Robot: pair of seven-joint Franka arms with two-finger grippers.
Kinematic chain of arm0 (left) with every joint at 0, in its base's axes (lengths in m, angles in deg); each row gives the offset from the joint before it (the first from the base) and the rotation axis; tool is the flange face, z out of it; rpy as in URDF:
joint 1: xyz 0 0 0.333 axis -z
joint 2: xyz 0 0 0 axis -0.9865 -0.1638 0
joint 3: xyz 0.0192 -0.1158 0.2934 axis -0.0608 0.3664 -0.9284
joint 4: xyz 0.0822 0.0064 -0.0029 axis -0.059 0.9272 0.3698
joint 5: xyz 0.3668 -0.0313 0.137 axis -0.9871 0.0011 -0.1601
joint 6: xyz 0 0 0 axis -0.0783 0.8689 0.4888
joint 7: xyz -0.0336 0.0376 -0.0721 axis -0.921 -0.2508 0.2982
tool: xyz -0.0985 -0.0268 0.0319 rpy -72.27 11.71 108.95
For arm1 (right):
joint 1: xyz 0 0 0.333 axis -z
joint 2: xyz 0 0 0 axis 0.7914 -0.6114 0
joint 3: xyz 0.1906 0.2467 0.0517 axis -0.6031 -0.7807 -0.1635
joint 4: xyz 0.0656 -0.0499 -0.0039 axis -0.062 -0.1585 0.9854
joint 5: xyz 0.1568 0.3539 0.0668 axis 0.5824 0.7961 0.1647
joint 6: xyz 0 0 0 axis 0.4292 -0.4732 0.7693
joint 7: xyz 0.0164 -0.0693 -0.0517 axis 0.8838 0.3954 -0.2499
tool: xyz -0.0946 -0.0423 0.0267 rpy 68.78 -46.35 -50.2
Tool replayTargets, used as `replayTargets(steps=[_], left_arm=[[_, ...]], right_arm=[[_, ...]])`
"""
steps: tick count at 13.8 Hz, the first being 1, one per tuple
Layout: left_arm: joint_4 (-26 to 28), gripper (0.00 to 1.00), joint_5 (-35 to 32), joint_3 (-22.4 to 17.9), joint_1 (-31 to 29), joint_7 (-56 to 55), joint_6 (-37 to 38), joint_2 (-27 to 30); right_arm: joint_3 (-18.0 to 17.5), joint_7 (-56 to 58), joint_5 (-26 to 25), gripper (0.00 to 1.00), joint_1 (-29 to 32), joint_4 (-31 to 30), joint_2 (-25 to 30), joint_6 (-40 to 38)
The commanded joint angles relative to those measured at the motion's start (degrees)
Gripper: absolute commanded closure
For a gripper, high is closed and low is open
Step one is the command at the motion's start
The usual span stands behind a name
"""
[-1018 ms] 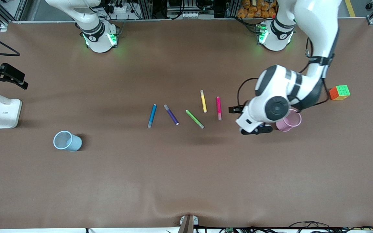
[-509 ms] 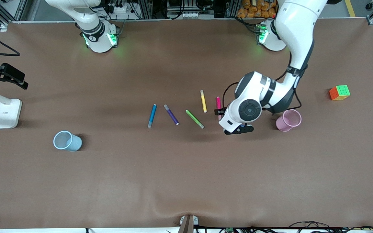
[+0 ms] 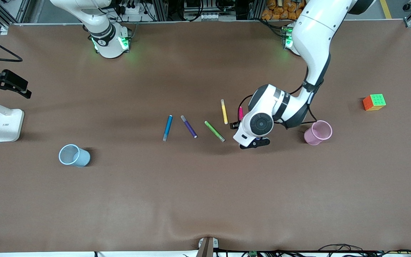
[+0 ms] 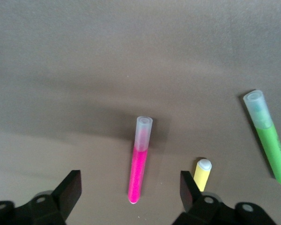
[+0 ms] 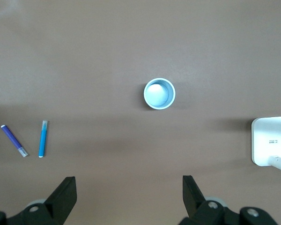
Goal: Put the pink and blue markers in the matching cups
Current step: 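Close the left gripper on the pink marker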
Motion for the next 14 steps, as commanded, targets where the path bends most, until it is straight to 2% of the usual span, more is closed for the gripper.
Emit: replayTargets(steps=[1, 2, 3, 5, 10, 12, 14], left_arm=[[0.15, 0.12, 0.40, -0.23, -0.07, -0.86, -2.07, -1.27], [0.15, 0.14, 0.40, -0.23, 0.19, -0.86, -3.21, -1.97], [0.15, 0.20, 0.31, -0.23, 0.36, -0.86, -3.92, -2.59], [0.15, 0.28, 0.22, -0.23, 0.37, -0.77, -4.19, -2.86], [0.15, 0.37, 0.05, -0.23, 0.28, -0.60, -4.19, -3.21], [0.15, 0.47, 0.05, -0.23, 0.28, -0.60, -4.19, -3.65], [0.15, 0.63, 0.05, -0.23, 0.28, -0.60, -4.19, -3.65]], right_arm=[[0.08, -0.48, -0.75, 0.00, -0.46, -0.04, 0.14, -0.36], [0.08, -0.57, -0.75, 0.00, -0.46, 0.05, 0.14, -0.36], [0.08, -0.57, -0.75, 0.00, -0.46, -0.04, 0.14, -0.36], [0.08, -0.57, -0.75, 0.00, -0.46, -0.04, 0.05, -0.36], [0.08, -0.48, -1.01, 0.00, -1.25, 0.05, -0.21, -0.36], [0.08, -0.48, -1.01, 0.00, -1.25, 0.05, -0.21, -0.36], [0.08, -0.57, -1.01, 0.00, -1.16, 0.05, -0.21, -0.36]])
